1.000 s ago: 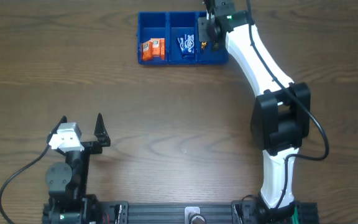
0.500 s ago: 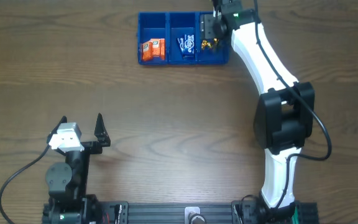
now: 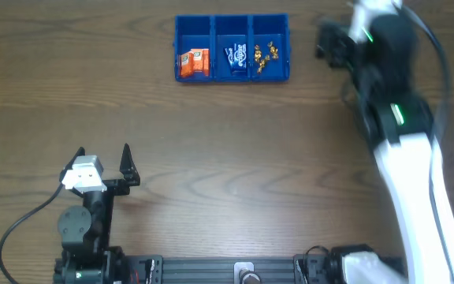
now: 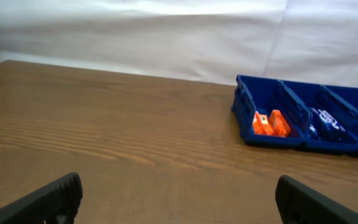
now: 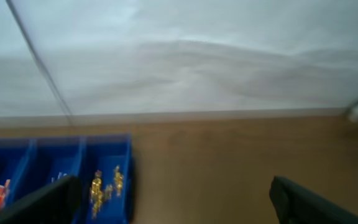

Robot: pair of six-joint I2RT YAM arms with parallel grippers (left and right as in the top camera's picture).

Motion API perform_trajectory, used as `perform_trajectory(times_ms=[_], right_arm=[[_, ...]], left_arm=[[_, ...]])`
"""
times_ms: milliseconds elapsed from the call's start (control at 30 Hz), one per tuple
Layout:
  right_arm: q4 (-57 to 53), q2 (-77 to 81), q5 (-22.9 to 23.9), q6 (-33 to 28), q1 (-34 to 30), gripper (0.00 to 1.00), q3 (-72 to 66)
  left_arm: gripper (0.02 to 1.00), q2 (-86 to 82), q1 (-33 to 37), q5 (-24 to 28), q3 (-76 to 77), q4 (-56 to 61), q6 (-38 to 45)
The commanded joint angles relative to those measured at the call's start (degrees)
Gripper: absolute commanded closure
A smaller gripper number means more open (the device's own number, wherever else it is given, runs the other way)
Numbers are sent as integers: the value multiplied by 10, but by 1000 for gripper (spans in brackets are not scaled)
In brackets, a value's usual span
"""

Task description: Sort Candies Into Trays

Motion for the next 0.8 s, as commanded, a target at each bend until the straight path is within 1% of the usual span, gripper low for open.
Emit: perform_trajectory(times_ms=[33,67,100,167,200,267,367,400,567,800], right_arm=[[57,-207,-91,-18,-61,3,-254],[68,-261,-116,-11,-77,3,-303],[76,-303,-129,-1,-89,3,-341],[90,-396,-133,5,-100,3,-416],[100,-471,-133,5,-100,3,-471],[103,-575,-133,5,-100,3,-539],[98,-654,-144,5,-92,3,-586],[97,-673,-146,5,-86,3,-598],[140,-675,-141,5,-33,3,-651],[142,-675,-141,13,-37,3,-672]], left_arm=[[20,-3,2,7,-9,-23,8],[20,-3,2,7,-9,-23,8],[20,-3,2,7,-9,-23,8],[20,-3,2,7,-9,-23,8],[20,-3,2,7,-9,-23,8],[20,-3,2,7,-9,-23,8],[23,-3,2,7,-9,-23,8],[23,-3,2,7,-9,-23,8],[20,-3,2,7,-9,-23,8],[20,-3,2,7,-9,-23,8]])
